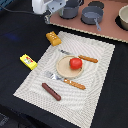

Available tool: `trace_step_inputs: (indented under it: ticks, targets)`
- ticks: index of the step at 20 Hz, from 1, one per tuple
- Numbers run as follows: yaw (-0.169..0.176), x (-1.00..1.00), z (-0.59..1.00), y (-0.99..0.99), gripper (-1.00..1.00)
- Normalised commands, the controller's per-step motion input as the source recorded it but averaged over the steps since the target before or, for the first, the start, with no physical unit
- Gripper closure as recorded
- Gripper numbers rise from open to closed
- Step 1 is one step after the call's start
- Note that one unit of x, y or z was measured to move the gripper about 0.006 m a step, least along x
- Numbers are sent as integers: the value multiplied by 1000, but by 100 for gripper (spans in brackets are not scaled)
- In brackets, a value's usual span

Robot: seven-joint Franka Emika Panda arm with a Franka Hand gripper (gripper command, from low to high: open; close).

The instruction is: Interact with the objects in diverse but meaningful ways.

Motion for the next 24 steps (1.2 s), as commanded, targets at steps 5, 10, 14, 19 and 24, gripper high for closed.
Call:
trace_step_inputs:
  ticks: [5, 10, 14, 19, 24]
  targets:
    - [-34, 0, -430, -51, -100]
    - [-62, 0, -383, 0, -100]
    - [-83, 3, -345, 0, -100]
    - [-76, 0, -297, 0, -100]
    - [-54, 0, -287, 0, -100]
